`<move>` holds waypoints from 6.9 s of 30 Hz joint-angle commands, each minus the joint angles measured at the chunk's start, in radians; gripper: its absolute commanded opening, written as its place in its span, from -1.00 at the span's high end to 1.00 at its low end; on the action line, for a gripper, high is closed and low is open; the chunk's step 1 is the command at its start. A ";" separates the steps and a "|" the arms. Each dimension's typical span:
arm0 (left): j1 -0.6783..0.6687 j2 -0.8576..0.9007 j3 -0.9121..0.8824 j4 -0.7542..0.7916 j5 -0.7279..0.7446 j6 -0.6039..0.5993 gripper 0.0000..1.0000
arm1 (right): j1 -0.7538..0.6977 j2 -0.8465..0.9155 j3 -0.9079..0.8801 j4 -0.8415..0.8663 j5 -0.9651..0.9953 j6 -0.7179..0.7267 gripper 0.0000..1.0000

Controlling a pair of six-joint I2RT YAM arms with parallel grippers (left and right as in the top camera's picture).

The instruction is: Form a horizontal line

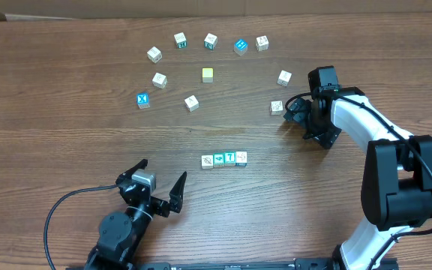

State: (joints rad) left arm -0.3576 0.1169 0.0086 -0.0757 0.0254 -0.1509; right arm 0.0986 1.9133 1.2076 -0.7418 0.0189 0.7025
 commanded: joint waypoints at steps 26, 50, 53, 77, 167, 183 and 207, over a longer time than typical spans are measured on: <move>0.056 -0.114 -0.004 -0.002 0.000 0.050 -0.99 | -0.005 0.013 -0.010 0.005 0.010 -0.003 -1.00; 0.056 -0.113 -0.004 -0.002 -0.002 0.050 -0.99 | -0.005 0.013 -0.010 0.005 0.010 -0.003 -1.00; 0.056 -0.113 -0.004 -0.002 -0.002 0.050 -0.99 | -0.005 0.013 -0.010 0.005 0.010 -0.003 -1.00; 0.056 -0.113 -0.004 -0.002 -0.003 0.050 -0.99 | -0.005 0.013 -0.010 0.005 0.010 -0.003 -1.00; 0.056 -0.113 -0.004 -0.002 -0.003 0.050 -0.99 | -0.003 -0.181 -0.069 -0.013 0.160 -0.106 -1.00; 0.056 -0.113 -0.004 -0.002 -0.003 0.050 -0.99 | -0.003 -0.276 -0.320 0.332 -0.035 -0.441 -1.00; 0.056 -0.113 -0.004 -0.002 -0.003 0.050 -0.99 | -0.003 -0.354 -0.465 0.507 -0.100 -0.533 -1.00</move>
State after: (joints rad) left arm -0.3069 0.0158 0.0086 -0.0757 0.0254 -0.1223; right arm 0.0986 1.6039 0.7929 -0.2684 -0.0742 0.1787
